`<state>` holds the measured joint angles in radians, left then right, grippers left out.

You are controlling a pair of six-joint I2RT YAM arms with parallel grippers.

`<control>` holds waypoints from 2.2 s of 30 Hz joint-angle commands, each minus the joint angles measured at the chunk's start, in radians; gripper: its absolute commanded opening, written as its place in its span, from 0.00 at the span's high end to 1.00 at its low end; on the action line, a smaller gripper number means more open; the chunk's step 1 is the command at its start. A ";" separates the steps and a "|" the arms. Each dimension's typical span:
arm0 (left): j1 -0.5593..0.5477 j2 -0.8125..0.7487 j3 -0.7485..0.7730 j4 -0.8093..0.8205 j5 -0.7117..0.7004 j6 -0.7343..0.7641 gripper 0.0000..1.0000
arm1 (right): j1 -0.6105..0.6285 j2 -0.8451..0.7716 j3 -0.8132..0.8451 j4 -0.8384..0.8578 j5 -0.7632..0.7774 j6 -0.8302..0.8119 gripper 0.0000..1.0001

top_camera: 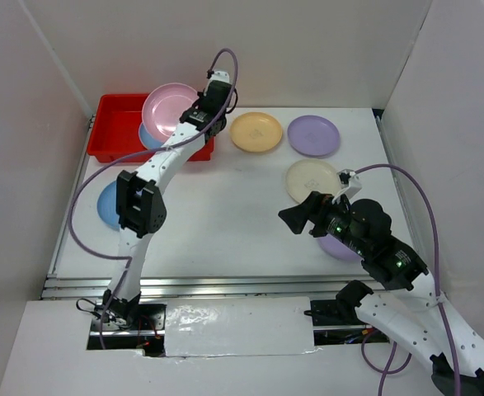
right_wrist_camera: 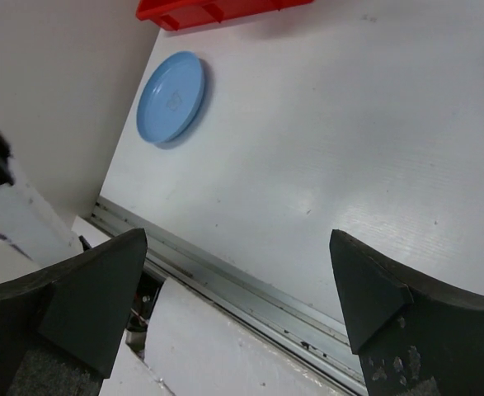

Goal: Place the plates into the plastic bin on the countertop

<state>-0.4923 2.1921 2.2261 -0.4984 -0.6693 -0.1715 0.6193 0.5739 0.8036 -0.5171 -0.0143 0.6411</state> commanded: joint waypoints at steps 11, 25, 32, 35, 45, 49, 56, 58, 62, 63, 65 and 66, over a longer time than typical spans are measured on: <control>0.210 0.138 -0.006 0.287 0.204 0.147 1.00 | 0.026 0.061 0.039 0.031 -0.085 -0.040 0.00; 0.225 0.239 0.063 0.264 0.251 0.104 0.17 | 0.042 0.093 0.034 0.051 -0.065 -0.047 0.00; 0.118 -0.090 -0.080 0.146 -0.166 -0.060 0.01 | 0.046 0.133 0.022 0.103 -0.061 -0.038 0.00; 0.087 -0.291 -0.156 -0.138 -0.121 -0.363 0.01 | 0.053 0.158 0.028 0.129 -0.061 -0.032 0.00; 0.291 -0.952 -1.190 -0.111 0.103 -0.993 0.01 | 0.085 0.126 -0.029 0.169 -0.079 -0.003 0.00; 0.455 -1.072 -1.384 -0.042 0.148 -1.054 0.01 | 0.092 0.113 -0.040 0.163 -0.093 -0.014 0.00; 0.684 -1.010 -1.525 0.060 0.261 -1.074 0.01 | 0.100 0.070 -0.083 0.160 -0.131 -0.011 0.00; 0.693 -0.950 -1.522 0.086 0.258 -1.070 0.01 | 0.100 0.051 -0.083 0.144 -0.127 -0.014 0.00; 0.707 -0.827 -1.485 0.071 0.272 -1.069 0.03 | 0.100 0.034 -0.077 0.121 -0.105 -0.014 0.00; 0.707 -0.806 -1.479 0.069 0.269 -1.073 0.06 | 0.102 0.034 -0.072 0.117 -0.101 -0.012 0.00; 0.702 -0.767 -1.485 0.089 0.264 -1.079 0.09 | 0.102 0.038 -0.064 0.117 -0.101 -0.012 0.00; 0.705 -0.752 -1.500 0.095 0.266 -1.088 0.13 | 0.102 0.043 -0.064 0.115 -0.102 -0.014 0.00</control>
<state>0.2066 1.4193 0.7162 -0.4328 -0.4084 -1.2266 0.7109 0.6178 0.7189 -0.4091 -0.1249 0.6342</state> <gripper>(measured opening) 0.890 0.997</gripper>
